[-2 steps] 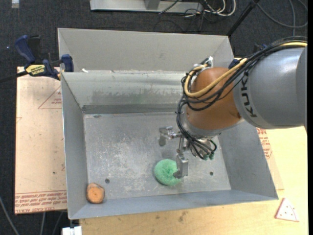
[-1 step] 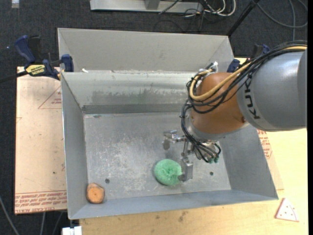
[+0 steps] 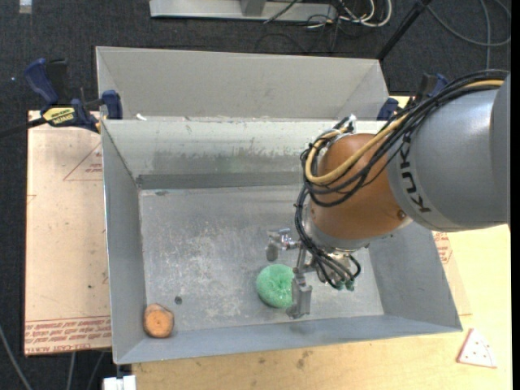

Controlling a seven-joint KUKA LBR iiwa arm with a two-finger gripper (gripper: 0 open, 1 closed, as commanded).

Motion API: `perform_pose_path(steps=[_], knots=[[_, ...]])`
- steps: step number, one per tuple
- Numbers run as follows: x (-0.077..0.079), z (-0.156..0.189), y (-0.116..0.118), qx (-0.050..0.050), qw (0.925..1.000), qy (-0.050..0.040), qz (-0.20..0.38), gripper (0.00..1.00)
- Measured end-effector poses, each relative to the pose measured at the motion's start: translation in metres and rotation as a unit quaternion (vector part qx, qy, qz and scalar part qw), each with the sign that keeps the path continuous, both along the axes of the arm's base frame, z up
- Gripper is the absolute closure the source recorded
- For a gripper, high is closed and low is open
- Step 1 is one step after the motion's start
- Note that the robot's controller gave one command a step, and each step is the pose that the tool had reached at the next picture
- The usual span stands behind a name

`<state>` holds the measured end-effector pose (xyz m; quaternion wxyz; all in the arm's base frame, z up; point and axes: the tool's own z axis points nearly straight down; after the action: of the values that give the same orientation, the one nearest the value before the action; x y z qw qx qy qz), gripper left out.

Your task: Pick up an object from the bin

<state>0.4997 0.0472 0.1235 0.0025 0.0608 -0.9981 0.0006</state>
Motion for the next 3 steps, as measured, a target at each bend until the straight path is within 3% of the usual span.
perform_pose_path(steps=[1, 2, 3], knots=[[0.018, -0.052, 0.019, 0.002, 0.9971, -0.0021, 0.076, 1.00], [0.018, -0.052, 0.019, 0.002, 0.9971, -0.0021, 0.076, 1.00], [0.023, -0.020, 0.009, 0.002, 0.9972, -0.0015, 0.075, 1.00]])
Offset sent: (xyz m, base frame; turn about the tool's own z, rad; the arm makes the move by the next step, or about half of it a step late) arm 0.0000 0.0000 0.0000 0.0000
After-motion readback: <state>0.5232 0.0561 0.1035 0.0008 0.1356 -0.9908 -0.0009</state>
